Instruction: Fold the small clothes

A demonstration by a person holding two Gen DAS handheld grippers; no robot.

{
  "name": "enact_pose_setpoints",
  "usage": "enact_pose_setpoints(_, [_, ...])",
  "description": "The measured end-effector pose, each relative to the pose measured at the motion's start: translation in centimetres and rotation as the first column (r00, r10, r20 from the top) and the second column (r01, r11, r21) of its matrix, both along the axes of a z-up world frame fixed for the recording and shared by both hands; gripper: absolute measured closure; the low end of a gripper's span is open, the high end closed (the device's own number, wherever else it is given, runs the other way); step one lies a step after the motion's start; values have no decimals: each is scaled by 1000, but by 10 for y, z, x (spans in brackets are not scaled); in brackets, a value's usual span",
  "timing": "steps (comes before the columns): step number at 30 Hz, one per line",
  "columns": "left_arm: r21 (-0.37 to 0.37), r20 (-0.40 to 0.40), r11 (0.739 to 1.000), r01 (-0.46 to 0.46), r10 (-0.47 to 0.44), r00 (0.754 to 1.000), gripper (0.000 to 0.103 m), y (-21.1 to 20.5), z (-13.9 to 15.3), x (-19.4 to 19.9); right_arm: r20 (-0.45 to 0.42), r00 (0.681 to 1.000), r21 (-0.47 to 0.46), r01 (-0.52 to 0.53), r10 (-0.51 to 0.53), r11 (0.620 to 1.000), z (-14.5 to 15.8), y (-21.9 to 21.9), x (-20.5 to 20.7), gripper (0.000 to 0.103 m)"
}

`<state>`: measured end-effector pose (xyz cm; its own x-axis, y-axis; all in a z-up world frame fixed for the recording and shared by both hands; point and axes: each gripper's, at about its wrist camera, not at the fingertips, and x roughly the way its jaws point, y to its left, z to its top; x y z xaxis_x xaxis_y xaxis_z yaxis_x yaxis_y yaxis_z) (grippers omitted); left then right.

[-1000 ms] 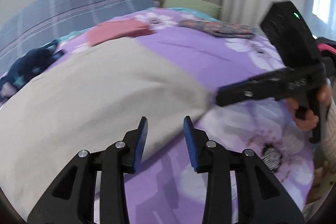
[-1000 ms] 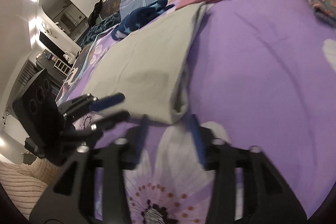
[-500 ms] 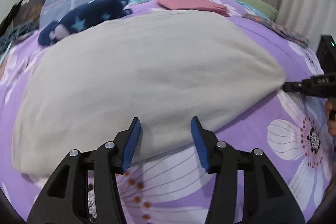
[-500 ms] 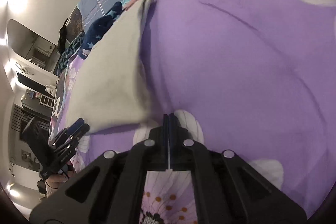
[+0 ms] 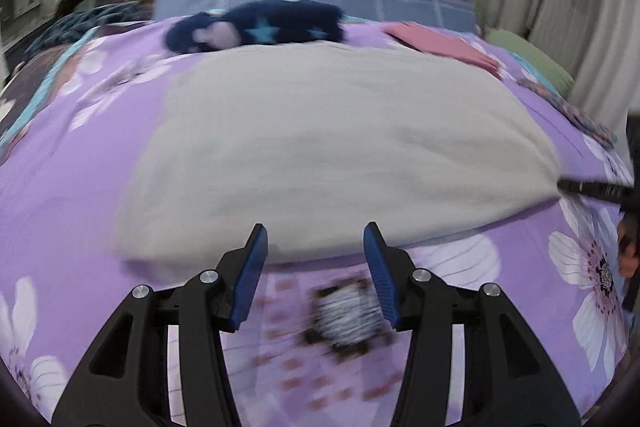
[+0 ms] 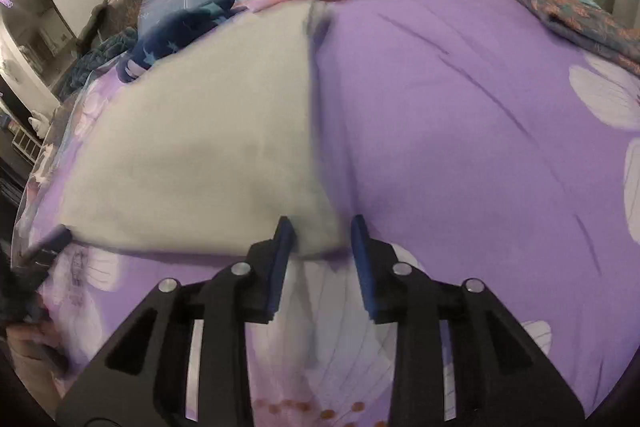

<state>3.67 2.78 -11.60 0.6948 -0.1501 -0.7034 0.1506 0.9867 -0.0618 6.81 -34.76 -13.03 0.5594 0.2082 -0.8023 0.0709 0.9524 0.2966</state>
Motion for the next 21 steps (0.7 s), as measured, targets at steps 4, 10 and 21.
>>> enact_pose_setpoints(4, [6, 81, 985, -174, 173, 982, 52, 62, 13, -13, 14, 1000, -27, 29, -28, 999, 13, 2, -11, 66])
enact_pose_setpoints(10, [-120, 118, 954, -275, 289, 950, 76, 135, 22, -26, 169, 981, -187, -61, 93, 980, 62, 68, -22, 58])
enact_pose_setpoints(21, [-261, 35, 937, -231, 248, 968, 69, 166, -6, -21, 156, 768, -347, -547, 622, 762, 59, 297, -17, 56])
